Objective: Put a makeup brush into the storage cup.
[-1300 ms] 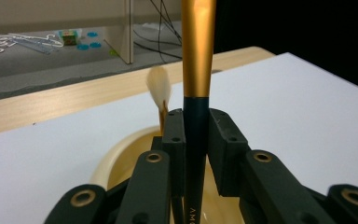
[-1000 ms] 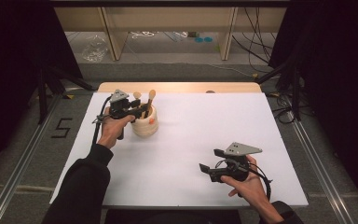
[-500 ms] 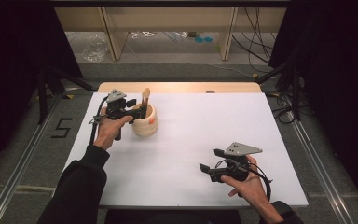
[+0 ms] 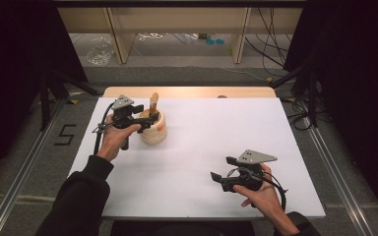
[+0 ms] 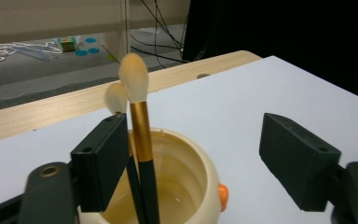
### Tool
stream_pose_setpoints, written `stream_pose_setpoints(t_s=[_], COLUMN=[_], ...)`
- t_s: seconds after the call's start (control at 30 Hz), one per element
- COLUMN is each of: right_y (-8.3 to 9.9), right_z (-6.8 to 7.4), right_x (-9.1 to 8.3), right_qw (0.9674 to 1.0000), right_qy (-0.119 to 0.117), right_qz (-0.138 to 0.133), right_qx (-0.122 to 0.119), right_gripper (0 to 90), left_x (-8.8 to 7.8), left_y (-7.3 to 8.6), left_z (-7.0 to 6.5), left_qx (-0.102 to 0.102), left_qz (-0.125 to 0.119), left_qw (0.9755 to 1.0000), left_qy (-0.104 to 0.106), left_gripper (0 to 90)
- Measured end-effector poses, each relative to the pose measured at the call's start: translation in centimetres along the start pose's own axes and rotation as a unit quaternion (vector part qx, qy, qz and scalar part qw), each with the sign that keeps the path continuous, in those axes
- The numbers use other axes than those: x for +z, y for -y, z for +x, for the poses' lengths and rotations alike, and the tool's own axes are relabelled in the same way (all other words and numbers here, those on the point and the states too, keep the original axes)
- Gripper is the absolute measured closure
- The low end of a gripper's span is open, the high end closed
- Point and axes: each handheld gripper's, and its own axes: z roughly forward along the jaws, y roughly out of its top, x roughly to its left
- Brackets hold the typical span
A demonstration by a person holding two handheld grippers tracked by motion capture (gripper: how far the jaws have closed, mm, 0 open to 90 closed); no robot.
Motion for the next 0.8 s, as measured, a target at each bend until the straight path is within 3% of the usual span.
stream_pose_setpoints(t_s=[0.17, 0.73, 0.8], right_y=[0.0, -0.1, -0.1], right_z=[0.0, 0.0, 0.0], right_x=[0.0, -0.3, -0.2], right_qw=[1.0000, 1.0000, 1.0000], right_qy=[0.003, 0.006, 0.006], right_qz=[-0.002, 0.001, -0.001], right_qx=[-0.002, 0.001, 0.000], right_gripper=[18.6, 18.3, 18.3], left_x=[-0.5, -3.0, -3.3], left_y=[0.1, 1.2, 1.4], left_z=[-0.7, -3.7, -3.9], left_qx=[0.000, 0.018, 0.030], left_qz=[-0.008, -0.015, -0.012], left_qw=[1.0000, 0.9994, 0.9991], left_qy=[0.001, 0.023, 0.025], left_gripper=[17.9, 16.2, 16.2])
